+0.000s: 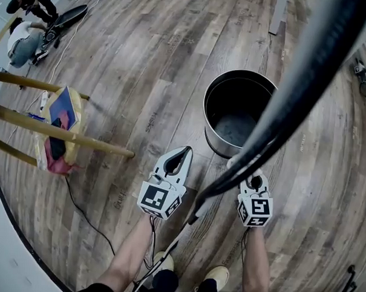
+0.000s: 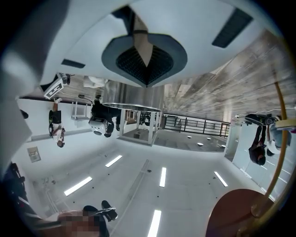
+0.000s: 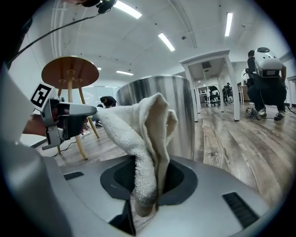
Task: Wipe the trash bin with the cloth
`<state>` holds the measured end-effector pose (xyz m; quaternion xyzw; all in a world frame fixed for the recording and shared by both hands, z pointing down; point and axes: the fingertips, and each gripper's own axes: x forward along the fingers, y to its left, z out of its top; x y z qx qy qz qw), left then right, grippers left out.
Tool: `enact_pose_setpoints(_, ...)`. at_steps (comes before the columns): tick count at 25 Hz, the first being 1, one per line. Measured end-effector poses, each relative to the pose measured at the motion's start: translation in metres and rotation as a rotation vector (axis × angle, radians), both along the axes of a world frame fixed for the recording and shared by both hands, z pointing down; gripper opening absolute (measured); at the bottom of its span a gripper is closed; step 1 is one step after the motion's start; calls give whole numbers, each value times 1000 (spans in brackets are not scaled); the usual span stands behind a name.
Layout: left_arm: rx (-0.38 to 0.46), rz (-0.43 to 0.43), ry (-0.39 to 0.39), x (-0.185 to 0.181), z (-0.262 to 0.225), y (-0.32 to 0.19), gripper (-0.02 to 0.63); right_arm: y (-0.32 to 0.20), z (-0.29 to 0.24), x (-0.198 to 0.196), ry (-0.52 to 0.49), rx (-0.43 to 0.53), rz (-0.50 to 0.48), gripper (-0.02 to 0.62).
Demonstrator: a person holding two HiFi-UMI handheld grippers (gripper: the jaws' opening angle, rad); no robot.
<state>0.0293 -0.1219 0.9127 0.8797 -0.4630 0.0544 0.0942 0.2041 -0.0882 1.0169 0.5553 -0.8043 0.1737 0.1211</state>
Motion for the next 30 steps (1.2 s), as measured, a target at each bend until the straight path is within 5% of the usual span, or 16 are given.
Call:
enact_pose_setpoints(7, -31, -19, -2, -8, 41, 6, -5, 13, 45, -3, 2, -43, 4, 94)
enact_pose_setpoints(13, -20, -7, 16, 5, 13, 19, -5, 30, 11, 3, 1, -16, 7, 95)
enact_pose_setpoints(19, -10, 7, 24, 13, -66, 54, -5, 75, -83, 14, -21, 27, 40, 95)
enact_pose_setpoints(30, -28, -8, 54, 9, -292, 108, -5, 143, -351, 26, -48, 91, 95, 95)
